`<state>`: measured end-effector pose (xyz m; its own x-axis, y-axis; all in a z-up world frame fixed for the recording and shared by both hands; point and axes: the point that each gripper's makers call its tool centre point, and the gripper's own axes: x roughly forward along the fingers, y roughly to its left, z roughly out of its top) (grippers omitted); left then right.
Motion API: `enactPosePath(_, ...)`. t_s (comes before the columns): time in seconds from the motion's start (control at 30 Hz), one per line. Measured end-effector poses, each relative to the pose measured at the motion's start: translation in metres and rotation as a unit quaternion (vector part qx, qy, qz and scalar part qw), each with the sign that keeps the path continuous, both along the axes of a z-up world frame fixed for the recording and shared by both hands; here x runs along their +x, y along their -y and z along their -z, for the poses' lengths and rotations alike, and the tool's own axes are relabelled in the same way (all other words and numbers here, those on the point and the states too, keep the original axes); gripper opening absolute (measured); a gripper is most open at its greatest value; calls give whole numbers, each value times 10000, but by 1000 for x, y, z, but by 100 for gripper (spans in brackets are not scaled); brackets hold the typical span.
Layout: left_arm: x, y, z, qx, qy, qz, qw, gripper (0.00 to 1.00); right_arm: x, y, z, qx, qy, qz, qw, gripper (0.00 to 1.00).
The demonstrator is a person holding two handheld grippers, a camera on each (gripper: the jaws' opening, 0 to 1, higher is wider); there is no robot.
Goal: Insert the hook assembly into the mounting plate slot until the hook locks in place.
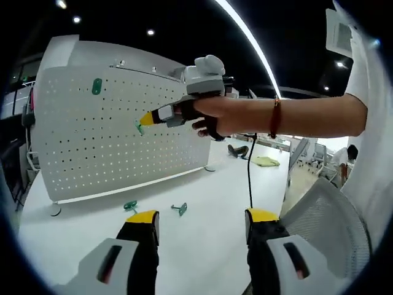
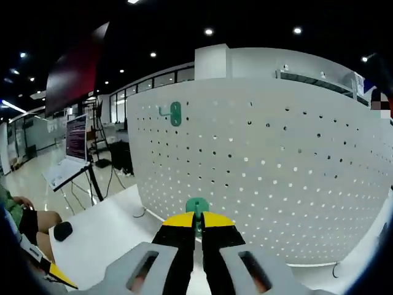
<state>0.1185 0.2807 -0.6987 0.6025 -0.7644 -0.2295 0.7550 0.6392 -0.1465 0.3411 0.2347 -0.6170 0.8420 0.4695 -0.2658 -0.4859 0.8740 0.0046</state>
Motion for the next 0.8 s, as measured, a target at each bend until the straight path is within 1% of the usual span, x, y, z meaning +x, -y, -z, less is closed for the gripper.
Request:
enactPosePath(0.1, 0, -3, -1, -6, 14, -36, 10000, 61, 5, -5, -8, -62, 133, 16, 9999, 1)
enactPosePath(0.3, -1, -8, -1, -23, -1, -65, 10000, 61, 16, -13, -35, 263, 425, 175, 9986, 1)
enactPosePath(0.43, -1, -14, -3, -5, 27, -79, 10000, 61, 21, -18, -48, 308, 529, 194, 9979, 1)
enactPosePath(0.5, -1, -17, -6, -15, 51, -97, 9999, 61, 23, -19, -56, 378, 649, 219, 9969, 1)
enactPosePath(0.57, -1, -22, -7, 13, 41, -156, 9999, 61, 25, -19, -59, 488, 621, 251, 9966, 1)
enactPosePath(0.67, -2, -29, -12, -45, 87, -236, 9997, 61, 28, -19, -65, 557, 691, 340, 9955, 1)
enactPosePath(0.77, -5, -33, -12, 9, 110, -243, 9996, 61, 29, -20, -69, 628, 722, 399, 9946, 1)
enactPosePath(0.8, -5, -34, -12, 23, 107, -245, 9996, 61, 30, -20, -72, 636, 779, 440, 9940, 1)
